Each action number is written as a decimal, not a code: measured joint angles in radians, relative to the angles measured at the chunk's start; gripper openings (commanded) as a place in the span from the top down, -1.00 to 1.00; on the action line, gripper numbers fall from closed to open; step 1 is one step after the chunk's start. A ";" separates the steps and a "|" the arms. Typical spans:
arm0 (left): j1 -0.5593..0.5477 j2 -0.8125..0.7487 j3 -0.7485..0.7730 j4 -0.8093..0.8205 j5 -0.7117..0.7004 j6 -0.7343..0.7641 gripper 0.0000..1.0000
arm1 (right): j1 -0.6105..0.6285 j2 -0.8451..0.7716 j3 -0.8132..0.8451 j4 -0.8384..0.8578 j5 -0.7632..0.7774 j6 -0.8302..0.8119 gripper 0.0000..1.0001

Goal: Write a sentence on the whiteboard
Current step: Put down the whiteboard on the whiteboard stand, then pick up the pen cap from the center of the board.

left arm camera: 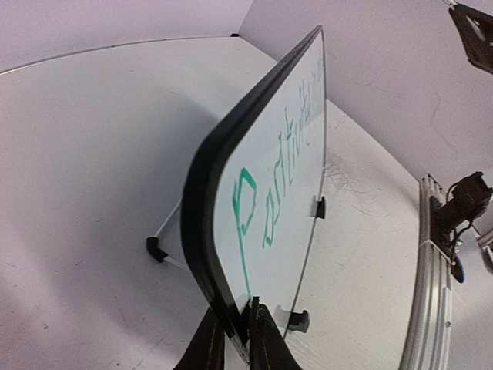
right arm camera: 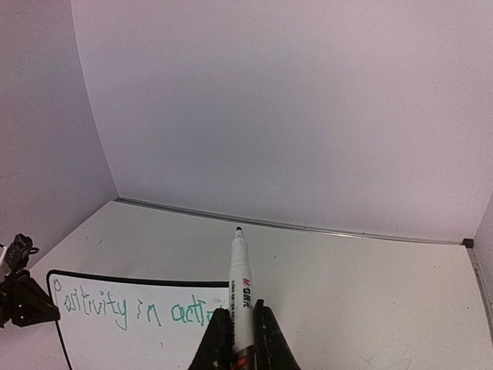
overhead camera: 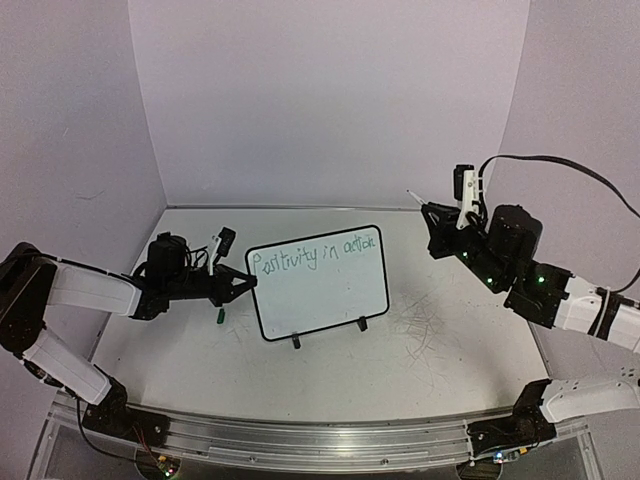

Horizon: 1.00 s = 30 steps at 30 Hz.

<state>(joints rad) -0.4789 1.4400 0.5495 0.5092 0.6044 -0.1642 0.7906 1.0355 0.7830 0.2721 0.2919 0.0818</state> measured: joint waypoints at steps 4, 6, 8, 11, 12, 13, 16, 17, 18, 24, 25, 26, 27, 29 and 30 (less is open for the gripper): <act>0.001 -0.004 0.000 -0.014 -0.057 0.014 0.49 | 0.000 -0.002 0.000 -0.025 0.010 -0.002 1.00; 0.001 -0.012 0.000 -0.022 -0.072 0.016 0.41 | 0.000 -0.009 0.000 -0.035 0.012 -0.002 1.00; 0.001 -0.026 0.000 -0.038 -0.089 0.016 0.30 | 0.000 -0.020 0.000 -0.042 0.014 -0.002 1.00; 0.002 -0.069 0.000 -0.076 -0.120 0.012 0.11 | 0.000 -0.041 -0.001 -0.043 0.015 -0.002 1.00; 0.002 -0.095 0.000 -0.096 -0.137 0.008 0.05 | 0.000 -0.047 -0.002 -0.042 0.015 -0.002 1.00; 0.002 -0.123 0.000 -0.116 -0.152 0.007 0.00 | 0.000 -0.052 -0.005 -0.041 0.015 -0.002 1.00; 0.002 -0.255 -0.007 -0.179 -0.209 -0.018 -0.17 | 0.000 -0.056 -0.014 -0.041 0.015 -0.003 1.00; 0.002 -0.314 -0.013 -0.200 -0.235 -0.039 -0.23 | 0.000 -0.055 -0.017 -0.042 0.014 -0.006 1.00; 0.002 -0.353 -0.017 -0.215 -0.254 -0.049 -0.26 | 0.000 -0.053 -0.020 -0.043 0.011 -0.010 1.00; 0.003 -0.510 -0.024 -0.445 -0.532 -0.296 -0.30 | 0.000 -0.017 -0.021 -0.042 -0.033 -0.034 1.00; 0.005 -0.494 -0.016 -0.498 -0.568 -0.333 -0.28 | 0.000 -0.009 -0.021 -0.043 -0.042 -0.036 1.00; 0.006 -0.466 -0.006 -0.544 -0.592 -0.363 -0.24 | 0.000 0.002 -0.021 -0.046 -0.050 -0.039 1.00; 0.007 -0.431 0.004 -0.588 -0.614 -0.390 -0.20 | 0.000 0.010 -0.021 -0.049 -0.057 -0.042 1.00; 0.007 -0.333 0.035 -0.661 -0.631 -0.415 -0.13 | 0.000 0.020 -0.021 -0.061 -0.070 -0.049 1.00; 0.007 -0.276 0.057 -0.687 -0.634 -0.420 -0.11 | 0.000 0.021 -0.021 -0.067 -0.076 -0.053 1.00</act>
<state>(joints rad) -0.4721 1.1644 0.6066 -0.1778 -0.0291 -0.5844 0.7906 1.0569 0.7624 0.2051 0.2162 0.0288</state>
